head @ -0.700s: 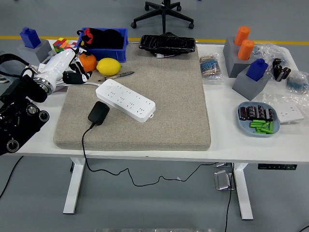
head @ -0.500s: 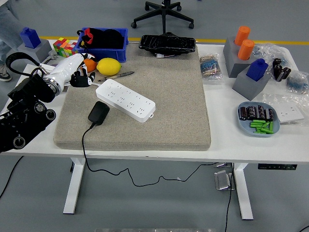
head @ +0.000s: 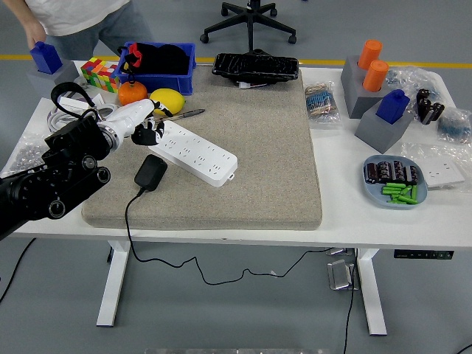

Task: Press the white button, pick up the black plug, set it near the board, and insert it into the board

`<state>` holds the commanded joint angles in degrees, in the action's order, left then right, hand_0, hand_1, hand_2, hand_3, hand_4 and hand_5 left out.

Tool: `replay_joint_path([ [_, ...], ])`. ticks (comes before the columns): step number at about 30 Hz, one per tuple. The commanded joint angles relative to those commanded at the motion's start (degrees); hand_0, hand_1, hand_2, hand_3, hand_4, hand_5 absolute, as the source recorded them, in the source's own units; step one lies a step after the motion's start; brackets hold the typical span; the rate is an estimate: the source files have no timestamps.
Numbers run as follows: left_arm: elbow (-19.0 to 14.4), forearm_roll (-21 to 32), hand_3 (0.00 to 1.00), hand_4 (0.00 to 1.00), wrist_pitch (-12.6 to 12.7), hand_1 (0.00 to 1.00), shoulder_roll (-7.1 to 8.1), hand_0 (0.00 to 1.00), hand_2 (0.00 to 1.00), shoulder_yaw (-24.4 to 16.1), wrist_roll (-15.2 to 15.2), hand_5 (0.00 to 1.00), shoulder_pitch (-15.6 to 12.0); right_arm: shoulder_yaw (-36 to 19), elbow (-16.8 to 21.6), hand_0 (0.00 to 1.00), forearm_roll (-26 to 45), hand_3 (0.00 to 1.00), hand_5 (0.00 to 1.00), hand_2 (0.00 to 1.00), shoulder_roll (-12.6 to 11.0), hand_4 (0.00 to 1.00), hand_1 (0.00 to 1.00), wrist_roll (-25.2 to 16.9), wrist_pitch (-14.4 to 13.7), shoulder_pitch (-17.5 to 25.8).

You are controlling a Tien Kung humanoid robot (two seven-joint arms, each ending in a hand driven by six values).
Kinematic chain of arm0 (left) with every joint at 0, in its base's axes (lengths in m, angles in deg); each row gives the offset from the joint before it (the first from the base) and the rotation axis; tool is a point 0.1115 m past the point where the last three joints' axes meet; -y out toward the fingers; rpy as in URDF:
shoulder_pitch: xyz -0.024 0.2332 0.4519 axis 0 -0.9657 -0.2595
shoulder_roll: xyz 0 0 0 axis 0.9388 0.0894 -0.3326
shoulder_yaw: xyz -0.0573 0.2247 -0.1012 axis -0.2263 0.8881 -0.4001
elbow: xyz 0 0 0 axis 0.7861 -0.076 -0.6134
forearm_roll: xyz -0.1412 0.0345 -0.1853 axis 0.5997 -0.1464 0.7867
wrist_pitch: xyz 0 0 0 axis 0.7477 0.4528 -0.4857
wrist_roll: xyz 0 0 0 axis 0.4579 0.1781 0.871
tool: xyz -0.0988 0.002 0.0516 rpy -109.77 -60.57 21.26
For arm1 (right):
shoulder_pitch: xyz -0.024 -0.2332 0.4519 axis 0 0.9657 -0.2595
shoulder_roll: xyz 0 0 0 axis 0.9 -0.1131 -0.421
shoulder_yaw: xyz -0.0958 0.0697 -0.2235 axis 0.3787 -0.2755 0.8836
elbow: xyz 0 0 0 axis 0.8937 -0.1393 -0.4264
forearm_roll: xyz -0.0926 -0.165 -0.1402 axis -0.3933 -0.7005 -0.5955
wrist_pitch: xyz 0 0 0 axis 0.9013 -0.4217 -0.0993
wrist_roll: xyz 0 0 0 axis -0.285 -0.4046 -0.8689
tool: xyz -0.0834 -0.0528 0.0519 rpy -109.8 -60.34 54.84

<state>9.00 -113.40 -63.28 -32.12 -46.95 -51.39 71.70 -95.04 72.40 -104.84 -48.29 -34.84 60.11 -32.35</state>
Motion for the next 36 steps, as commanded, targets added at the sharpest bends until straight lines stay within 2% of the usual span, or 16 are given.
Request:
replay_joint_path([
  [5,3.1,2.5,0.71,0.291,0.1,0.099,-1.33,0.304,0.112,3.2,-0.1,0.002,1.0,0.6,0.1,0.673,0.2,0.569,0.319,0.582,0.0,0.634,0.591,0.0,0.0,-0.1],
  [11,4.8,4.1,0.714,0.293,0.6,0.098,-2.05,0.298,0.107,4.4,-0.6,0.002,1.4,1.0,0.0,0.673,0.3,0.568,0.32,0.582,0.0,0.634,0.591,0.0,0.0,-0.2],
  [16,7.6,5.3,0.715,0.297,0.9,0.098,-3.17,0.296,0.105,5.9,-1.0,0.002,2.3,1.4,0.0,0.673,0.5,0.57,0.319,0.582,-0.2,0.634,0.591,0.0,0.0,-0.3],
  [36,16.0,9.4,0.711,0.296,0.8,0.097,-7.61,0.29,0.103,13.9,0.3,0.002,6.2,3.7,0.2,0.673,1.6,0.569,0.318,0.582,-0.5,0.634,0.591,-0.2,0.0,-0.6],
])
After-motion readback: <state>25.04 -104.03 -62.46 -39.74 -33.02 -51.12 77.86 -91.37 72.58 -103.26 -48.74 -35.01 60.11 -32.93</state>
